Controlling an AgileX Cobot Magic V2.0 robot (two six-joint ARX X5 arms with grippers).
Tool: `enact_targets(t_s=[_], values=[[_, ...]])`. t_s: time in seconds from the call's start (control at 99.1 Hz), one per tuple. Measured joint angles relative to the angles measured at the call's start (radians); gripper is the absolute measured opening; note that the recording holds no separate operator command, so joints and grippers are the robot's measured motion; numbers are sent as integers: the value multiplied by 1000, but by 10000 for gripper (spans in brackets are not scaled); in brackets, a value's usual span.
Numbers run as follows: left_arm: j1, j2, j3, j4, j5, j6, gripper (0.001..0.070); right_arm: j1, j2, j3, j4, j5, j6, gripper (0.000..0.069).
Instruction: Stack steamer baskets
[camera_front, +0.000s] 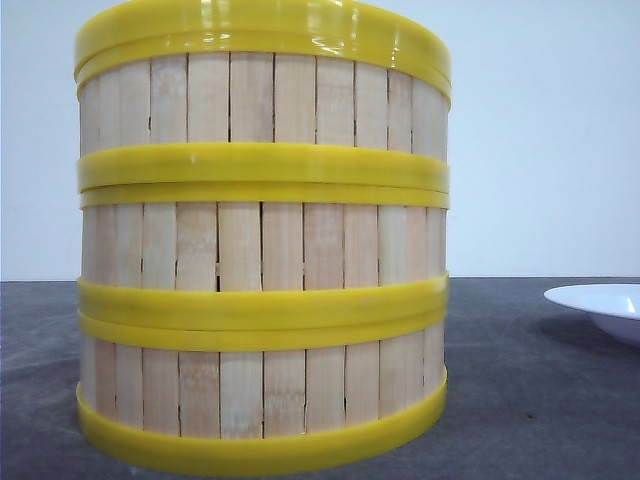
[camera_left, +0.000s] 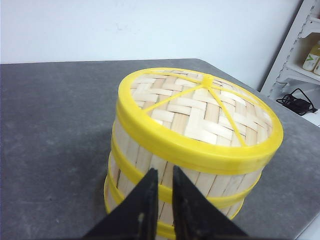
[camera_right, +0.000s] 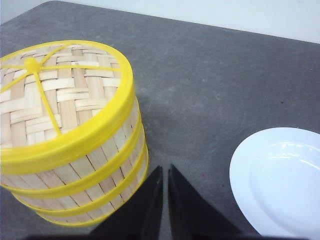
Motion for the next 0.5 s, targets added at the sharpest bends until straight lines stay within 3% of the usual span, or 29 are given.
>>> enact_targets(t_s=[0.121,0.222,0.504], values=[[0,0,0,5,-87,5,25,0,0,0,0,0,0,15],[28,0,0,35,-121,16,25,0,0,0,0,0,0,15],[238,0,-185,204,-184,83,25,0,0,0,0,0,0,15]])
